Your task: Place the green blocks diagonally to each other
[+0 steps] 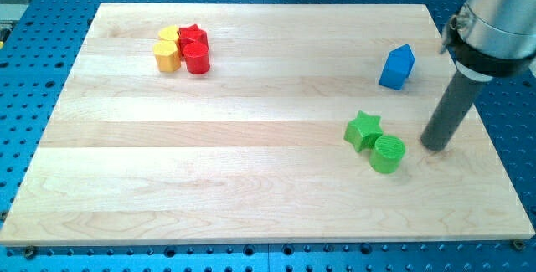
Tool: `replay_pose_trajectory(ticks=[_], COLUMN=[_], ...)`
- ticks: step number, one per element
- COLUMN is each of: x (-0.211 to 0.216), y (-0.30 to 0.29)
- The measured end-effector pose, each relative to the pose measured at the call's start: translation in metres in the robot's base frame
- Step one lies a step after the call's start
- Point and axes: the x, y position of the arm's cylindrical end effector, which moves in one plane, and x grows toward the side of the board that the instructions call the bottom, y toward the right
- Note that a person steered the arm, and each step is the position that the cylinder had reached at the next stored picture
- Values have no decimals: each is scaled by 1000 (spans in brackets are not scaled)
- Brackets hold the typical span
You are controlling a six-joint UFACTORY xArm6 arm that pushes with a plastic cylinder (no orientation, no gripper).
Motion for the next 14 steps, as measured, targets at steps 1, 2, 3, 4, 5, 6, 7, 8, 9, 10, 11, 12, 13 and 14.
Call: replay_pose_trajectory(ticks=[1, 2, 3, 4, 5, 6, 7, 8, 9, 10, 11, 12, 13, 14], x=[47, 58, 40, -3, -7, -7, -8, -29, -40, -40, -40, -40, -40, -40], y=[-19, -61, -69, -69, -71, -64, -15, 2, -29, -73, -118, -150, -174, -181])
